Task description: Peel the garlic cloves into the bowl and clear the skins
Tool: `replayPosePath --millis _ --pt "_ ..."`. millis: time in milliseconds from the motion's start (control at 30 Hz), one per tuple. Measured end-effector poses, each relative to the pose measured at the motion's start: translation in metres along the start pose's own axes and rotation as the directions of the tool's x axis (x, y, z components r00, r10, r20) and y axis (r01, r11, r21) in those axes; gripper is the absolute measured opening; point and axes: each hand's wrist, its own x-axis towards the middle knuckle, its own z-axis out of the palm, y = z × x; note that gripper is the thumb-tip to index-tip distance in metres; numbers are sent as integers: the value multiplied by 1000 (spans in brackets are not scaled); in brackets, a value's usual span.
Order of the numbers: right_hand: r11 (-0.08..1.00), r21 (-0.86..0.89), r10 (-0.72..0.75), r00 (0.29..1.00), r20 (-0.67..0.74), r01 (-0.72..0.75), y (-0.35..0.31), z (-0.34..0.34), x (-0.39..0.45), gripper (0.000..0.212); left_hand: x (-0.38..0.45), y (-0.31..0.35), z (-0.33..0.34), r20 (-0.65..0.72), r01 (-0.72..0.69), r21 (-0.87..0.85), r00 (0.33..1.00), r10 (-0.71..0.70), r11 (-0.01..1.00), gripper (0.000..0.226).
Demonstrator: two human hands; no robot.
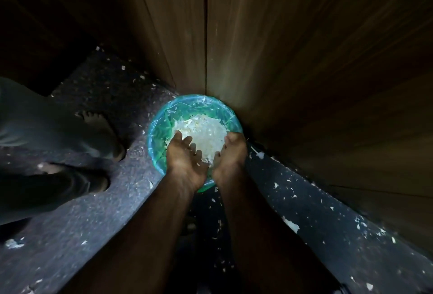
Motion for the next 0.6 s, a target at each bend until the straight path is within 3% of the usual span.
replayPosePath --millis 167,267,333,400,467,600 --pt "995 -59 82 996 21 -81 2 21 -7 28 -6 -1 8 51 14 53 999 -17 998 56" --pt "994 -98 -30 994 104 40 -4 35 -17 25 -15 0 15 121 49 42 991 -53 998 53" --pt "935 -287 -170 974 152 208 2 37 -22 31 -22 7 18 151 73 132 984 -93 989 59" --pt "855 -465 -209 973 95 229 20 21 5 48 -40 12 29 182 58 239 978 -104 969 64" --pt "774 -601 -171 979 106 201 5 21 -27 60 -60 14 40 208 23 282 974 -84 959 65" --pt "901 -414 -73 987 146 128 -23 28 -79 58 -84 15 43 119 5 319 992 -45 948 57"
